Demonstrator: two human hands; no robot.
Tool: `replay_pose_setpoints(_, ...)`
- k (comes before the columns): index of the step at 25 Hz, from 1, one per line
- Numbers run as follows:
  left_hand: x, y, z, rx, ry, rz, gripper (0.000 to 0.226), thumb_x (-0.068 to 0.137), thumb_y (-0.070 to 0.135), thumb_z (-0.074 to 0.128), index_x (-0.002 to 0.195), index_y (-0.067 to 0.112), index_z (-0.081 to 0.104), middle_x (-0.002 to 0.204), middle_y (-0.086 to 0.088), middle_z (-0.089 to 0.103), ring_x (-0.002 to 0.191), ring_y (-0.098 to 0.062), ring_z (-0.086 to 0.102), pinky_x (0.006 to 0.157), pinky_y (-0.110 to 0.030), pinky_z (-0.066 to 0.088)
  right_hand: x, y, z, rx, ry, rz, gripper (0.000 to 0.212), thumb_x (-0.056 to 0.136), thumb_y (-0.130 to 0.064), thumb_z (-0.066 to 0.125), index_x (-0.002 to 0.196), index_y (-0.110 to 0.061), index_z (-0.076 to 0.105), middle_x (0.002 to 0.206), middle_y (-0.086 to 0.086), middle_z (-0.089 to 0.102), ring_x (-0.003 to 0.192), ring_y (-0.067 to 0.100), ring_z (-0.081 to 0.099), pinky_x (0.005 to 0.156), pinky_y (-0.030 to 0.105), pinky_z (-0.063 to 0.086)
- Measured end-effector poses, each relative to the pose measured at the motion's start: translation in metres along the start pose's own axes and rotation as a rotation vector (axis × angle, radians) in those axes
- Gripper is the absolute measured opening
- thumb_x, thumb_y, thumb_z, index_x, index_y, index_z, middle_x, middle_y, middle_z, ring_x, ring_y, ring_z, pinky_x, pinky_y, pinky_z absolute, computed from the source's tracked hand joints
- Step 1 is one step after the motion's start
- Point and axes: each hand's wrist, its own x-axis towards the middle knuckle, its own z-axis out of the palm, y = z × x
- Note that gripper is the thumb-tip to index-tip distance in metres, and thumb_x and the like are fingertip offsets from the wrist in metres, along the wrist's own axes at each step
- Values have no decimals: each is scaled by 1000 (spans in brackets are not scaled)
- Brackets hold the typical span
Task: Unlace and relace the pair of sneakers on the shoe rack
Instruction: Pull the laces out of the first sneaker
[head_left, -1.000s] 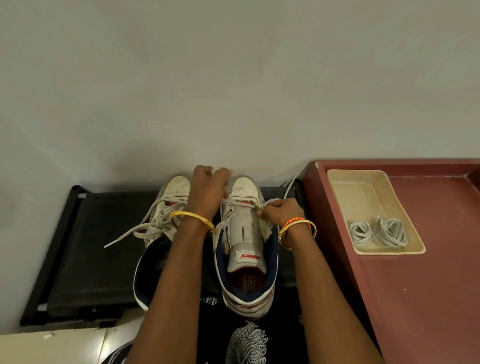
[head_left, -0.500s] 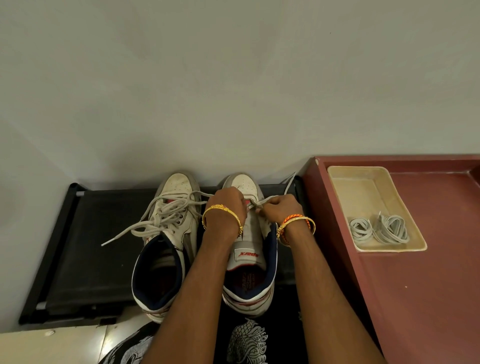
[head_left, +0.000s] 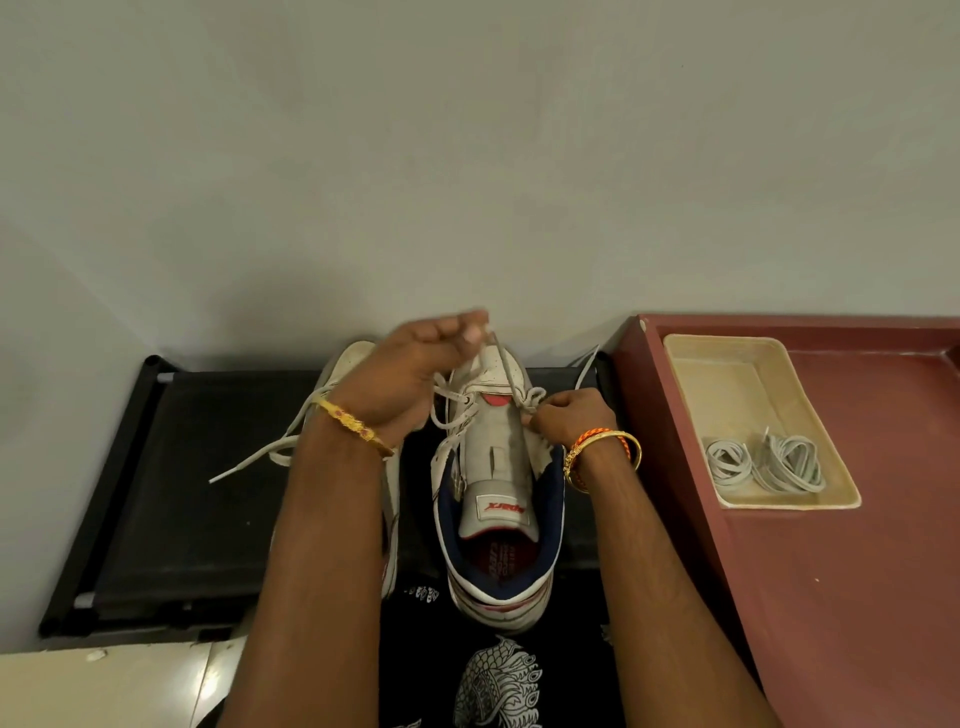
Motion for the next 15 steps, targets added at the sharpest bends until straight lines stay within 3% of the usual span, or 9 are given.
replay_pose_setpoints(3, -9, 16, -8, -462, -175, 174, 16, 84, 9, 52, 77, 9, 66, 113, -7, 65, 117, -21, 58, 104, -32, 43, 0, 1, 0, 0, -2, -3, 14, 82, -18, 68, 90, -8, 74, 79, 7, 64, 66, 13, 53, 63, 23, 42)
replay_pose_setpoints(4, -9, 18, -7, -608, -195, 172, 19, 87, 12, 48, 77, 10, 64, 105, -6, 67, 109, -24, 62, 102, -34, 45, 0, 1, -1, 2, -3, -3, 14, 82, -18, 68, 91, -8, 74, 81, 7, 64, 69, 15, 55, 65, 24, 42)
replay_pose_setpoints(6, -1, 15, 0, -621, -99, 141, 20, 94, 13, 40, 78, 15, 53, 77, 2, 61, 66, -13, 62, 75, -29, 54, -1, 1, 0, 5, -10, -4, 16, 81, -18, 69, 93, -9, 74, 83, 7, 64, 75, 16, 57, 67, 24, 43)
replay_pose_setpoints(8, 13, 1, 10, -89, 161, 116, 13, 94, 11, 45, 83, 18, 48, 69, 3, 50, 45, -7, 44, 52, -23, 44, -1, 2, -1, 5, -22, -9, 15, 82, -18, 69, 92, -8, 74, 82, 6, 64, 75, 17, 58, 67, 24, 42)
replay_pose_setpoints(9, 19, -10, 12, 327, 270, 108, 7, 91, 13, 52, 89, 19, 52, 74, 2, 53, 50, -8, 48, 53, -23, 44, -1, 2, -1, 5, -26, -11, 13, 82, -18, 68, 90, -9, 74, 80, 6, 64, 74, 16, 57, 67, 25, 42)
replay_pose_setpoints(11, 30, -42, 11, 1047, 242, 26, 20, 86, 22, 63, 106, 23, 61, 104, -2, 62, 85, -15, 61, 76, -29, 49, -1, 2, -1, 5, -25, -19, 7, 83, -17, 67, 81, -12, 73, 77, 5, 63, 72, 16, 56, 67, 26, 44)
replay_pose_setpoints(13, 36, -63, 12, 1302, 144, -121, 30, 82, 28, 69, 111, 22, 65, 124, -8, 55, 106, -24, 58, 92, -34, 47, 0, 2, 1, -3, -21, -32, 7, 83, -16, 66, 79, -13, 72, 77, 5, 63, 69, 14, 56, 67, 27, 46)
replay_pose_setpoints(15, 40, -67, 13, 1336, 143, -154, 33, 80, 31, 72, 110, 20, 67, 127, -11, 49, 109, -28, 56, 95, -38, 47, 1, 3, 2, -19, -18, -41, 10, 83, -16, 67, 86, -10, 74, 77, 4, 63, 67, 12, 55, 67, 27, 47)
